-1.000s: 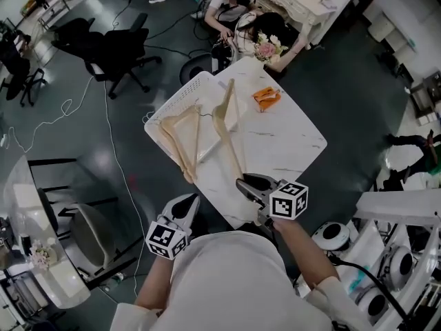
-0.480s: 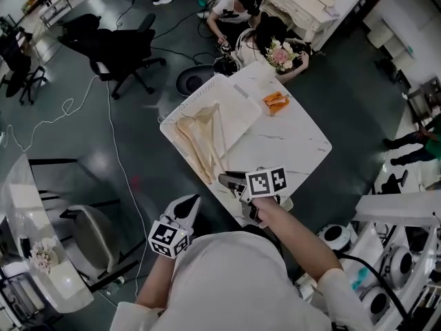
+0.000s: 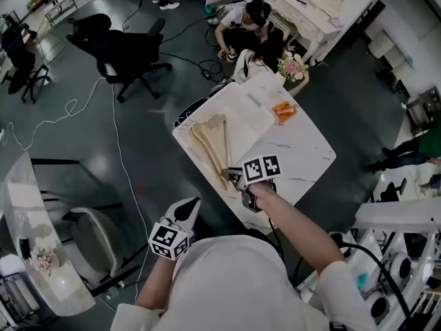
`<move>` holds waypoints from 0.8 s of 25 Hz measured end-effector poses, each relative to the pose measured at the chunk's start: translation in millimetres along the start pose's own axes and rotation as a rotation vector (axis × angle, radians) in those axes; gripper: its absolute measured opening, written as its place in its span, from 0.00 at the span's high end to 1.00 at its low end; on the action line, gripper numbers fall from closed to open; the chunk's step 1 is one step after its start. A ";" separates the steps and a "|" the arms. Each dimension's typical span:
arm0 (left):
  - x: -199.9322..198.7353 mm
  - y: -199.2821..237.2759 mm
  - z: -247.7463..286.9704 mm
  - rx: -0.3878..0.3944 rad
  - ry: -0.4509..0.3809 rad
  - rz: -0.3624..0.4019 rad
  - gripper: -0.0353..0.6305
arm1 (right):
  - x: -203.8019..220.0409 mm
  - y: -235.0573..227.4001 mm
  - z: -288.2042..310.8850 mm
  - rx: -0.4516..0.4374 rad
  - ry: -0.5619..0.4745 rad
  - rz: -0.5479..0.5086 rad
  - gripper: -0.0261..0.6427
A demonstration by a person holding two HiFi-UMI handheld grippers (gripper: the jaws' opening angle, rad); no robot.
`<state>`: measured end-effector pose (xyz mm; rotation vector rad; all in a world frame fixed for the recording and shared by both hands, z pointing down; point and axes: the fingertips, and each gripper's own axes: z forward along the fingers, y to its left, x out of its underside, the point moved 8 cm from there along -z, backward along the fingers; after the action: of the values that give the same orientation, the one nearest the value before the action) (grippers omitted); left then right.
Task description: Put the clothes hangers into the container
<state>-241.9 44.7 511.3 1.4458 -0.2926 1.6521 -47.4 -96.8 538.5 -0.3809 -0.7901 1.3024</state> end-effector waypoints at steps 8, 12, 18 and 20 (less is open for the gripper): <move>2.4 19.9 -16.1 -0.010 0.012 -0.011 0.94 | -10.5 7.3 20.0 0.054 0.017 -0.032 0.81; 1.1 27.8 -20.9 -0.013 0.012 -0.012 0.94 | -14.4 6.4 25.7 0.096 0.026 -0.055 0.81; 2.2 34.2 -20.9 -0.008 0.020 -0.014 0.94 | -15.4 -2.3 31.7 0.127 0.053 -0.106 0.78; 2.8 35.7 -21.2 -0.006 0.022 -0.015 0.94 | -14.2 -2.4 32.7 0.108 0.060 -0.119 0.76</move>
<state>-282.3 40.0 520.6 1.4205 -0.2738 1.6531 -69.6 -116.6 558.3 -0.2813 -0.6791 1.2107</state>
